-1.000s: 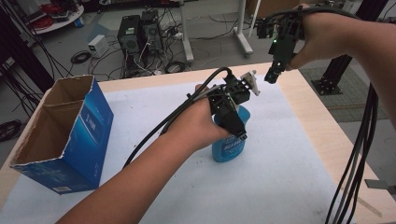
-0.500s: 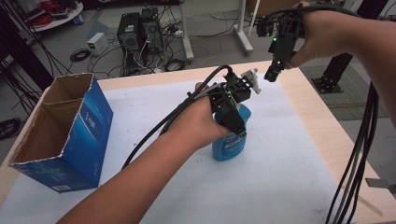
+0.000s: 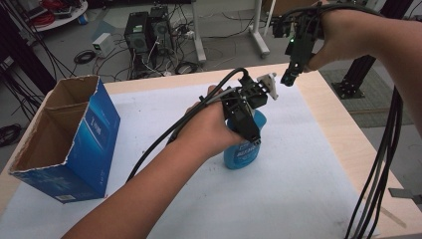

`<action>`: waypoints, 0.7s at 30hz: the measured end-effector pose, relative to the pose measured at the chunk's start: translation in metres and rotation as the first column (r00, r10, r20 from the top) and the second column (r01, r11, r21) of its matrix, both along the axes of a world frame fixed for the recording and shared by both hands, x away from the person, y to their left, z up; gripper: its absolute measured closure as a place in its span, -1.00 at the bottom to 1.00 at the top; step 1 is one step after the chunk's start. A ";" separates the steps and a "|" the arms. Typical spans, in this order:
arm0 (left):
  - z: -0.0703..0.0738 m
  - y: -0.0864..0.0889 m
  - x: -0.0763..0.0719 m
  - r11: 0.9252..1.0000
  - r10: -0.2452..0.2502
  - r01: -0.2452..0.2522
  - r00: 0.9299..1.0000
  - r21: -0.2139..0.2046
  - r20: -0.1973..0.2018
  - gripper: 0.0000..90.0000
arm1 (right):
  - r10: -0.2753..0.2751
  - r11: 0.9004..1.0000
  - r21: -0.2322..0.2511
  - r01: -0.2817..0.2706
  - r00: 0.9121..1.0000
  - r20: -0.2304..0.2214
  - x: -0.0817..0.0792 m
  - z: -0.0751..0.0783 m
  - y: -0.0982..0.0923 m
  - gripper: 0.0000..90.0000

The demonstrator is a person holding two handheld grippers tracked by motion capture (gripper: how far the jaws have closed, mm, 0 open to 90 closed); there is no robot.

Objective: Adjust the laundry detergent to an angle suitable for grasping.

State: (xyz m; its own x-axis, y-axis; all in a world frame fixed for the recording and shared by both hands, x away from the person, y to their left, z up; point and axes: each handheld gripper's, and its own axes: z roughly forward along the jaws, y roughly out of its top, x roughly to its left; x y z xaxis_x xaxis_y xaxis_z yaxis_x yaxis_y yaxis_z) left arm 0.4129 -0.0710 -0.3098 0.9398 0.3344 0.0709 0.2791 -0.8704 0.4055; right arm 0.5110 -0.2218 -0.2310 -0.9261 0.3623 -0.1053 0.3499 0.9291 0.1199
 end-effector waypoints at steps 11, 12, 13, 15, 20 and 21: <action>0.026 0.024 -0.013 0.997 -0.056 0.054 0.998 -0.047 -0.037 -0.13 | -0.010 1.000 0.000 0.010 1.000 -0.001 -0.004 0.003 0.002 -0.96; 0.029 0.027 -0.015 0.997 -0.065 0.063 0.997 -0.047 -0.042 -0.13 | -0.004 1.000 0.003 0.004 1.000 0.001 -0.004 0.003 0.002 -0.96; 0.031 0.029 -0.016 0.997 -0.072 0.070 0.997 -0.045 -0.040 -0.13 | -0.008 1.000 0.003 0.008 1.000 0.000 -0.005 0.004 0.003 -0.96; 0.035 0.036 -0.020 0.996 -0.083 0.081 0.996 -0.031 -0.043 -0.13 | 0.000 1.000 0.007 0.000 1.000 0.003 -0.006 0.005 0.005 -0.96; 0.047 0.056 -0.030 0.993 -0.120 0.120 0.992 0.000 -0.025 -0.13 | 0.010 1.000 0.003 -0.010 1.000 0.002 -0.009 0.005 0.013 -0.96; 0.048 0.059 -0.031 0.992 -0.127 0.127 0.992 0.005 -0.025 -0.13 | 0.011 1.000 0.003 -0.011 1.000 0.001 -0.009 0.005 0.015 -0.96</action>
